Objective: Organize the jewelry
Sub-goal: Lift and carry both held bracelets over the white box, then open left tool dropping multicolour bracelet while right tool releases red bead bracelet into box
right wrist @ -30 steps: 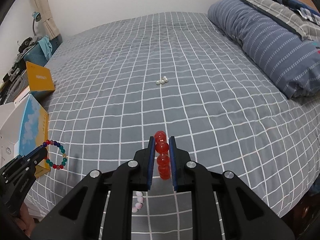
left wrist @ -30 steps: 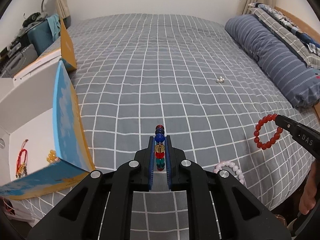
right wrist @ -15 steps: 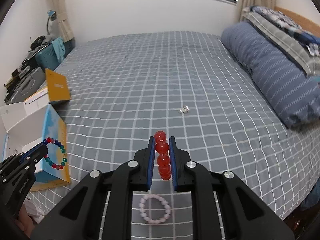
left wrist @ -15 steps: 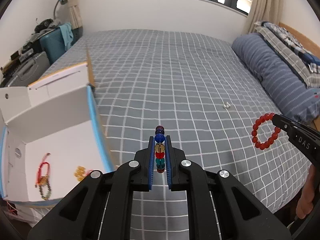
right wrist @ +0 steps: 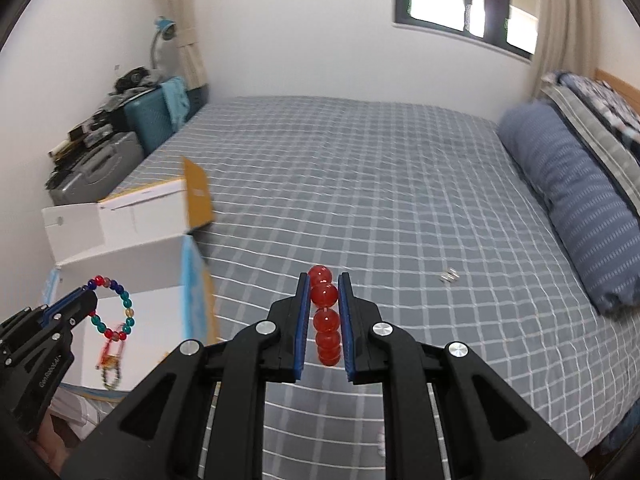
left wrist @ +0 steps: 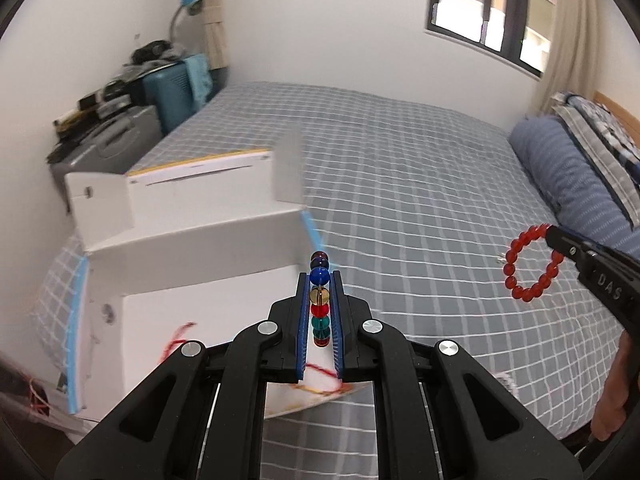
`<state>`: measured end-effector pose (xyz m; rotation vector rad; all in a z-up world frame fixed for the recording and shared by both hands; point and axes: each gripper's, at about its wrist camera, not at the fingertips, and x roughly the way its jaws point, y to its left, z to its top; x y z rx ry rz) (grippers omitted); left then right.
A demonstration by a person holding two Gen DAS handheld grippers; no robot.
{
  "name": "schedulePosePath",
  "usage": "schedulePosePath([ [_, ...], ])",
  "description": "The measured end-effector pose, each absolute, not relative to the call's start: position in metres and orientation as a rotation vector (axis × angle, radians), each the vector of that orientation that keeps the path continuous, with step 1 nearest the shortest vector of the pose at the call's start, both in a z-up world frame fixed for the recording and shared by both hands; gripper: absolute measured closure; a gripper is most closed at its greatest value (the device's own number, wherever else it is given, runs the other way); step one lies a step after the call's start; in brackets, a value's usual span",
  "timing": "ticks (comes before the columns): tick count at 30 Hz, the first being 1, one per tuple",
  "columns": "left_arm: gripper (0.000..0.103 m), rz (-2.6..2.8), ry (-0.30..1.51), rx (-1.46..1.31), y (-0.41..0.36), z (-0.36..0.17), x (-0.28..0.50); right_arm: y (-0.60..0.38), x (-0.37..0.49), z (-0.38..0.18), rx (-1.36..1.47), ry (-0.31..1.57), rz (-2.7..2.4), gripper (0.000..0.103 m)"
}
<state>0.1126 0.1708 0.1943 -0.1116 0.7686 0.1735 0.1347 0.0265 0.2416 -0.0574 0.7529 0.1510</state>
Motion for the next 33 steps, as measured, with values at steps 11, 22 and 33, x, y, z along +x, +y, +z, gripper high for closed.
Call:
schedulePosePath([
  [11, 0.094, 0.328, 0.784, -0.173, 0.274, 0.185, 0.075, 0.155, 0.132, 0.238, -0.114, 0.747, 0.311, 0.09],
  [22, 0.094, 0.396, 0.845, -0.23, 0.339, 0.139, 0.057, 0.244, 0.126, 0.186, -0.159, 0.811, 0.419, 0.09],
  [33, 0.094, 0.403, 0.919, -0.257, 0.364, 0.086, 0.069, 0.282, 0.133, 0.123, -0.204, 0.882, 0.439, 0.09],
])
